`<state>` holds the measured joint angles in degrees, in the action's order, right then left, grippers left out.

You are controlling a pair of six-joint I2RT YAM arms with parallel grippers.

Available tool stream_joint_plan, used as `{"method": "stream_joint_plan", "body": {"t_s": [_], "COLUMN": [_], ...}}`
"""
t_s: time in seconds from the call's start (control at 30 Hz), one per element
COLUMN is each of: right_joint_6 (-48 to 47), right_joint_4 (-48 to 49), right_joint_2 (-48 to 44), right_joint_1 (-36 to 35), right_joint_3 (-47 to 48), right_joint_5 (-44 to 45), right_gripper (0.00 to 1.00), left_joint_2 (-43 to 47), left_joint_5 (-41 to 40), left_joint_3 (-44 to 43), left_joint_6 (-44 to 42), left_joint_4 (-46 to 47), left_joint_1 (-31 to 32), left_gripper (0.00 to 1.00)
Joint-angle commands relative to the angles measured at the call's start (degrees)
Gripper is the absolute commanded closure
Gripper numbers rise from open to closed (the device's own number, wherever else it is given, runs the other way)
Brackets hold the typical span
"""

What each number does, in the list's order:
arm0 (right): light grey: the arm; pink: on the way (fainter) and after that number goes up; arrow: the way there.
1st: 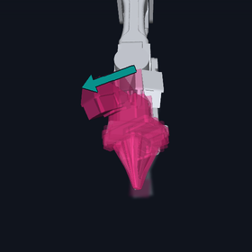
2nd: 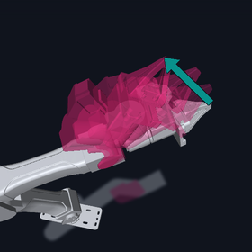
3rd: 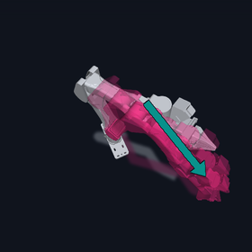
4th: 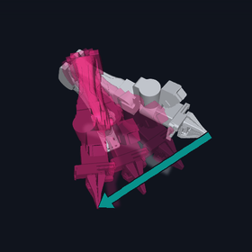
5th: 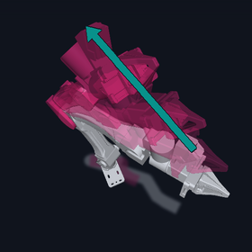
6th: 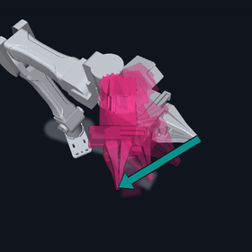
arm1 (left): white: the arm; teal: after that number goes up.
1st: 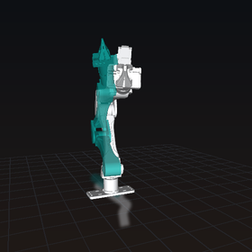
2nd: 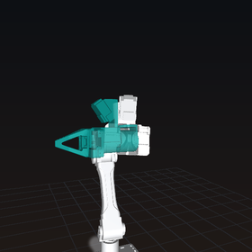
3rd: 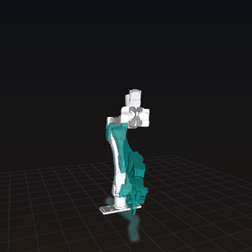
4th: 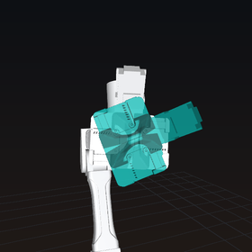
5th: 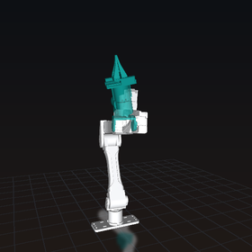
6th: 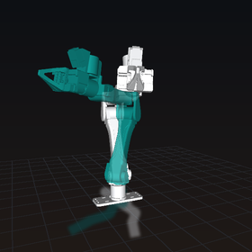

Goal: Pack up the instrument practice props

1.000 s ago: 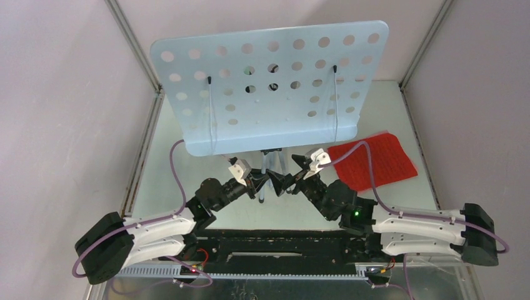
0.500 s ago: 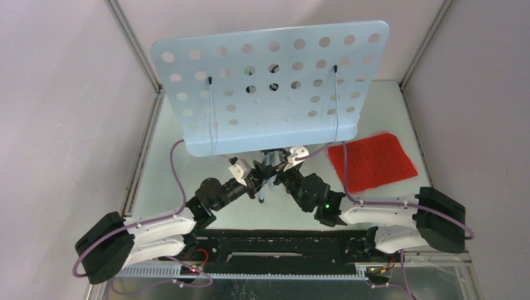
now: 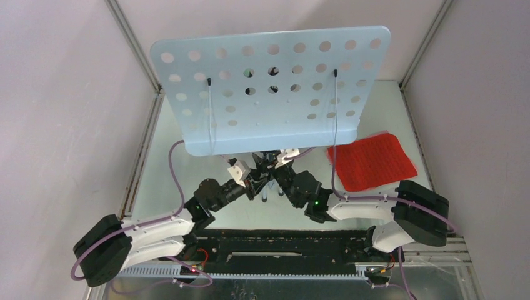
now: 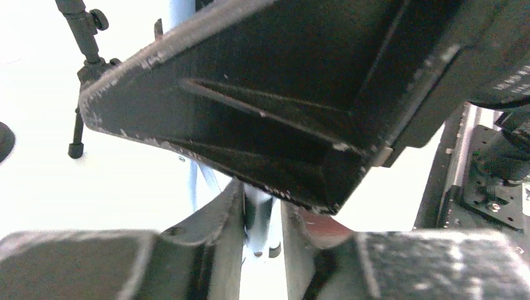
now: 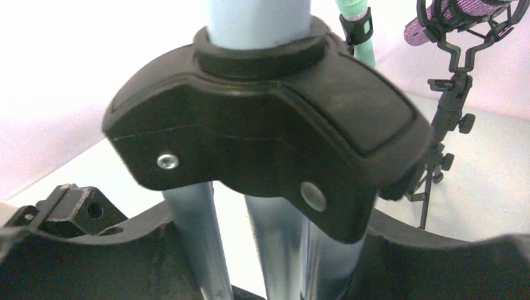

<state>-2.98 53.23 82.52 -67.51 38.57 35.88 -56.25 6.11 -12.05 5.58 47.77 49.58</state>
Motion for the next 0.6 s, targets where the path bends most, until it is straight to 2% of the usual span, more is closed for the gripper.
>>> {"method": "stream_joint_plan", "body": {"t_s": [0.0,0.13,0.2,0.3,0.5,0.57], "right_joint_6": [-0.6,-1.2,-1.6,-1.9,-1.6,-1.7], "right_joint_4": [1.0,1.6,1.4,0.7,-4.3,-6.9], "right_joint_2": [1.6,2.2,2.2,1.5,-2.7,-4.4], "right_joint_1": [-0.1,-0.7,-1.0,-1.3,-1.6,-1.8], "right_joint_3": [1.3,1.1,1.1,1.1,1.1,1.1], "right_joint_5": [3.4,3.9,4.0,4.5,4.4,4.0], "right_gripper": [0.41,0.53,0.58,0.65,0.89,0.94], "left_joint_2": [3.2,7.6,11.3,16.4,23.9,25.1], "left_joint_5": [0.0,-1.4,-2.6,-4.5,-9.8,-9.7], "left_joint_3": [2.8,5.4,6.6,7.8,9.1,9.2], "left_joint_6": [0.2,1.7,2.3,3.3,6.1,6.5], "left_joint_4": [-1.5,-2.4,-3.9,-6.7,-10.8,-11.4], "left_joint_1": [0.0,-0.1,-0.1,-0.1,-0.1,-0.1], "left_gripper": [0.63,0.40,0.34,0.31,0.23,0.23]}}
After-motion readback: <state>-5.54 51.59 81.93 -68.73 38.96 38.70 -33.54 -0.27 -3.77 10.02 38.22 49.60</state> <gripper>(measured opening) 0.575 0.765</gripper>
